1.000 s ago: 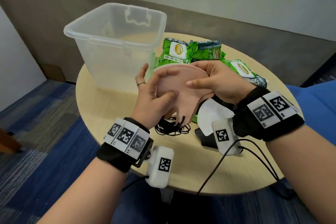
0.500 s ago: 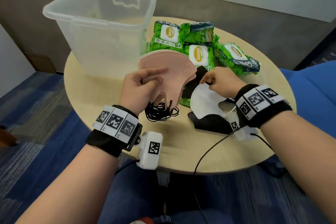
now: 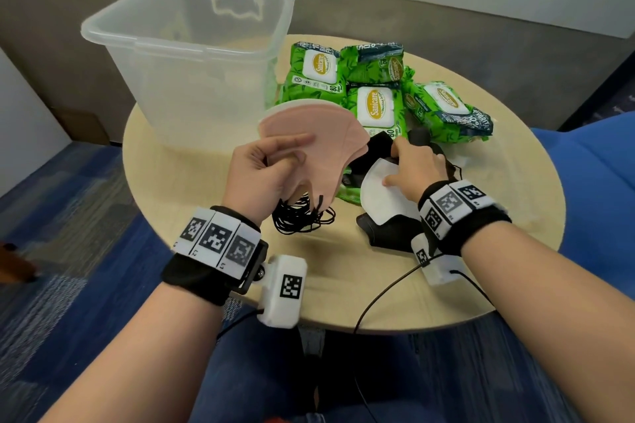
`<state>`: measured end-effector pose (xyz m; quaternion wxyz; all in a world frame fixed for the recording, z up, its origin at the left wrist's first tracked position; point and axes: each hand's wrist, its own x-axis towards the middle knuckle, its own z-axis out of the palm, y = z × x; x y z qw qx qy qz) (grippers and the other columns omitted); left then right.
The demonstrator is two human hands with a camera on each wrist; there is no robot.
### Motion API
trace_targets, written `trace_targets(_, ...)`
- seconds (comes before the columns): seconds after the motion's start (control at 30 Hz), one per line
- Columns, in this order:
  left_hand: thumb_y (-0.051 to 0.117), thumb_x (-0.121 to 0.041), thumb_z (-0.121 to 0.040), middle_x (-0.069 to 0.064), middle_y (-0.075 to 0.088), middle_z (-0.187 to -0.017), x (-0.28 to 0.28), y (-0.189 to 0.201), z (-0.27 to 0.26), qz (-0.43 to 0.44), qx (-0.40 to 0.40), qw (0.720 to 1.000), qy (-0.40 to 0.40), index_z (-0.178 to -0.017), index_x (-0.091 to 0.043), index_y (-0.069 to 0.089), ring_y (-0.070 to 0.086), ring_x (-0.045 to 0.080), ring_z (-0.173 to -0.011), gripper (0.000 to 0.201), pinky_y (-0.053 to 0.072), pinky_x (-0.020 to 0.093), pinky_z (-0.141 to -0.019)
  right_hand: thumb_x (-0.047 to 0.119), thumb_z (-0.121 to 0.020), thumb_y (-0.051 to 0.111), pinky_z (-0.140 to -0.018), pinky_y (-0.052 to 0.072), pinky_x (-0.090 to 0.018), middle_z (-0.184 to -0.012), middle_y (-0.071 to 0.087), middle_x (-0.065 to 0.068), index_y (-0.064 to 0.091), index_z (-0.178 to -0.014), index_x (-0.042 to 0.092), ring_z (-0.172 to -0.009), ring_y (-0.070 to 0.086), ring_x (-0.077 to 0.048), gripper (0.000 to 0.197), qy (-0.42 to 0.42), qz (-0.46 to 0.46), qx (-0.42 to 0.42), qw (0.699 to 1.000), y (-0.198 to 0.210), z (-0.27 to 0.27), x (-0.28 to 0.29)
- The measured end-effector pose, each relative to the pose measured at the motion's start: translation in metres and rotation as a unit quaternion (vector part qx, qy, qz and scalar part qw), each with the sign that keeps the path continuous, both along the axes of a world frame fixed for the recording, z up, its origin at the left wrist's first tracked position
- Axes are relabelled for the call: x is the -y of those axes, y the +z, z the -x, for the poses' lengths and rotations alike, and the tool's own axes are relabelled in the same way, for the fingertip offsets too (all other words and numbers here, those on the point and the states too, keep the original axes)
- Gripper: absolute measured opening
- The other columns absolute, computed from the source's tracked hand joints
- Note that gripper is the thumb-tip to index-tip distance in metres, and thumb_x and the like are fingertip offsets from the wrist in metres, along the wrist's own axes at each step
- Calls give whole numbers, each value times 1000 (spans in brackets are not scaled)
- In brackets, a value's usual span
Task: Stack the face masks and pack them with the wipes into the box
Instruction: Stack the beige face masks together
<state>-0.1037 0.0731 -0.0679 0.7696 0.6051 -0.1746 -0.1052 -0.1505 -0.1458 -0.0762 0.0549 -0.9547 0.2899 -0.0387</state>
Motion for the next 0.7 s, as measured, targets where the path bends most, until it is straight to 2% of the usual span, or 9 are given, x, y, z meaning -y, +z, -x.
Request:
trace_targets(0.07,53,11,-85,-9,66,-61,-2,0,-2,-9,6,1000,8,-90,-12,71,50,11,-51,29,45,22,-47,17,-79,69,-88,34,-37,-102,60,-13,51,-107,14,-103,53,-34,33,0,-30,37,999,4,2,2)
trace_targets(0.2,51,12,-86,-12,66,-57,-5,2,-2,-8,6,1000,24,-97,-9,68,52,1,-48,29,46,16,-43,17,-76,74,-83,40,-31,-92,58,-5,66,-88,18,-99,54,-26,15,7,-89,83,993,24,4,9)
trace_targets(0.27,51,11,-86,-14,66,-56,-6,3,-2,-8,7,999,32,-100,-9,67,53,-2,-49,29,45,14,-44,17,-77,73,-76,37,-26,-88,57,-5,65,-81,16,-92,51,-21,9,7,-137,117,984,37,6,10)
trace_targets(0.33,53,10,-85,-15,66,-58,-6,3,-2,-12,11,999,40,-99,-9,68,55,-3,-53,28,45,13,-47,20,-76,74,-76,37,-26,-84,58,-4,64,-78,15,-91,52,-20,11,9,-165,162,973,46,7,11)
trace_targets(0.43,53,10,-85,-7,66,-68,-7,3,-3,-13,10,999,49,-99,-9,68,55,-4,-54,28,45,12,-47,26,-77,73,-95,39,-38,-105,56,-11,67,-82,14,-108,49,-26,15,0,-95,278,956,53,5,9)
trace_targets(0.47,53,10,-85,-4,65,-72,-7,4,-3,-14,11,999,50,-100,-9,67,55,-4,-55,28,45,12,-48,25,-77,72,-96,38,-40,-107,55,-13,68,-84,11,-108,50,-28,17,9,-57,332,941,54,5,6)
trace_targets(0.53,53,9,-86,-1,63,-76,-7,5,-3,-17,18,998,52,-102,-9,67,55,-5,-56,28,45,11,-50,23,-77,69,-86,39,-39,-95,58,-15,67,-79,7,-92,56,-31,16,72,36,425,902,52,6,-4)
trace_targets(0.63,53,9,-86,0,63,-75,-10,7,-4,-18,25,998,61,-104,-11,66,54,-5,-53,29,44,11,-49,23,-76,64,-73,28,-34,-74,59,-8,59,-70,12,-72,57,-27,13,192,171,407,877,38,7,-20)
trace_targets(0.7,53,8,-86,-2,64,-76,-12,6,-6,-22,31,997,71,-103,-11,67,54,-5,-56,29,45,11,-51,26,-80,64,-72,29,-34,-67,55,-3,54,-69,16,-67,56,-26,18,244,106,290,919,29,6,-29)
